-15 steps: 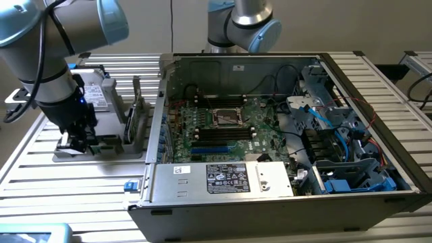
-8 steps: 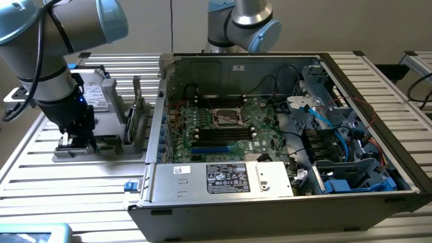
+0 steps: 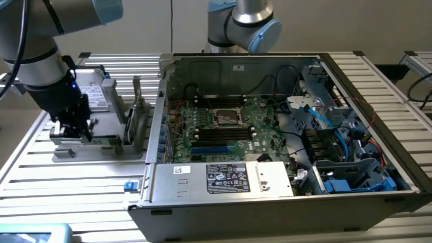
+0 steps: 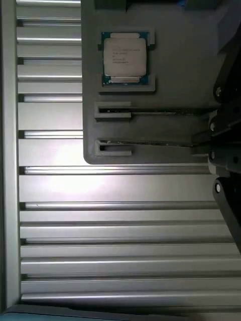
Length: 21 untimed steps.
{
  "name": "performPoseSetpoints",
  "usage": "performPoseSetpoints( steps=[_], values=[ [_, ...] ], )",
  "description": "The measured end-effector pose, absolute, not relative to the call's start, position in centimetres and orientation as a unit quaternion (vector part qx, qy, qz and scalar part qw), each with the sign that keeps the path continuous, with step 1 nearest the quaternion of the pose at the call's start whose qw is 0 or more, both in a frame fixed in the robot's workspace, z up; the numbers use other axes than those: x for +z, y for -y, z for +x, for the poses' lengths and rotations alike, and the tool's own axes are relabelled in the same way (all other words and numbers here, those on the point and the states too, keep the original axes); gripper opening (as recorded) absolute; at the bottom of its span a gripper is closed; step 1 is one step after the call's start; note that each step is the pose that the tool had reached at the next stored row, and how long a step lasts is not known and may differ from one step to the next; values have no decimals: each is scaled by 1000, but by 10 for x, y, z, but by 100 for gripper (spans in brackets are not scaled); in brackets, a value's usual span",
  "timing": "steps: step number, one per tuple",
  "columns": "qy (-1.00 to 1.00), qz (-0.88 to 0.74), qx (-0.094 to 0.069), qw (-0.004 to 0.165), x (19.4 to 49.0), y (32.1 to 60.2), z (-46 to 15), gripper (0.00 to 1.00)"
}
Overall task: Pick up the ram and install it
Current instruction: 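Pick up the ram and move it above insertion slot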
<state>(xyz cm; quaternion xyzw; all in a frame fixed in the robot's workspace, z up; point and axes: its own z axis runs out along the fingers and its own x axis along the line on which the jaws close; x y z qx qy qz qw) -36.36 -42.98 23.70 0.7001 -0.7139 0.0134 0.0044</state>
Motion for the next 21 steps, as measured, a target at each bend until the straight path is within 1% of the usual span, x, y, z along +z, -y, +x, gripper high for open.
performPoseSetpoints(
  steps=[7,12,21],
  values=[
    [697,717,15,2,263,430,-364,14],
    [685,729,11,-2,280,433,-364,14],
    [680,733,-4,-19,308,441,-354,14]
  ],
)
